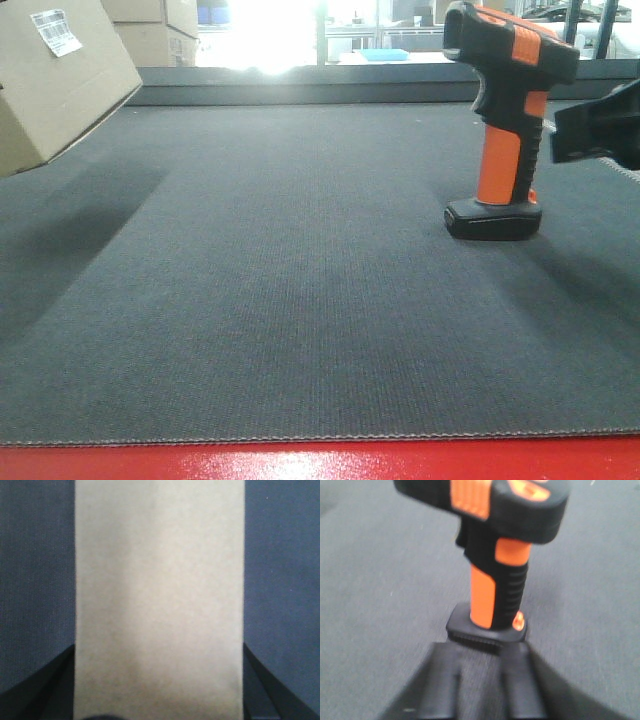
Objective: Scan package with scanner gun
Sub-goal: 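Move the right gripper to the orange scanner gun's handle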
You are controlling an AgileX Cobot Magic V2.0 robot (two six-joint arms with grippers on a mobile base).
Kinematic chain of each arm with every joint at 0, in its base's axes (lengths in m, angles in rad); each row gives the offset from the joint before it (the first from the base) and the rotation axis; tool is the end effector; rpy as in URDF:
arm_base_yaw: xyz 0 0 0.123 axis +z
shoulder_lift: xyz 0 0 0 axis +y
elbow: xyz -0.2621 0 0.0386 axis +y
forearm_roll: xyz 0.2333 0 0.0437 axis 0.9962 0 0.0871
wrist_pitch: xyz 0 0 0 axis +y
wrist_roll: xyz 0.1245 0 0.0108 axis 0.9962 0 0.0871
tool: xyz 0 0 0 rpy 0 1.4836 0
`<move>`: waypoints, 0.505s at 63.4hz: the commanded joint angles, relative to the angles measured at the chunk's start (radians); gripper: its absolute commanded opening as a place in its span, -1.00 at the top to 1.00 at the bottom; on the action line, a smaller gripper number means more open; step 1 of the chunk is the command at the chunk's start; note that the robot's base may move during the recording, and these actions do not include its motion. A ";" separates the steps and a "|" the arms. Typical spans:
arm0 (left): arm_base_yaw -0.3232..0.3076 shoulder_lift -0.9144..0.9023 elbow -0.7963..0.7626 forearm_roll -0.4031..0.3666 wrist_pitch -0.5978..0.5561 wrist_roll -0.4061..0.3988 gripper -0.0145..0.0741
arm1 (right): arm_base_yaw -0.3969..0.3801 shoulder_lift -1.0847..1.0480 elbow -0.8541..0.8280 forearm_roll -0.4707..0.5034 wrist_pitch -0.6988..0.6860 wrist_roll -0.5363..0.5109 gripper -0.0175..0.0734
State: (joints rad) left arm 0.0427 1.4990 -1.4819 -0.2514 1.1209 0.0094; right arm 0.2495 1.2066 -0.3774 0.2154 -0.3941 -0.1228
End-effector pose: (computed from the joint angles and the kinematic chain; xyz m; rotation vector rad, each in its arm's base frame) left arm 0.3164 -0.0145 0.3219 -0.1074 2.5980 -0.3157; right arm 0.2440 0.0516 0.1956 -0.1116 1.9249 0.1392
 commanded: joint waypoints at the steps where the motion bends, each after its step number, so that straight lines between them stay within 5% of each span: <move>1: 0.003 -0.014 -0.008 -0.014 -0.019 -0.002 0.49 | 0.003 0.022 0.009 0.007 -0.093 0.000 0.03; 16: 0.003 -0.014 -0.008 -0.014 -0.019 -0.002 0.49 | 0.003 0.131 0.009 0.007 -0.208 0.000 -0.64; 32: 0.003 -0.014 -0.008 -0.014 -0.019 -0.002 0.49 | 0.003 0.171 0.007 0.007 -0.258 0.000 -0.62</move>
State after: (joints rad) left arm 0.0427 1.4990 -1.4819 -0.2519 1.1203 0.0094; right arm 0.2495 1.3740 -0.3729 0.2193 -0.5892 -0.1207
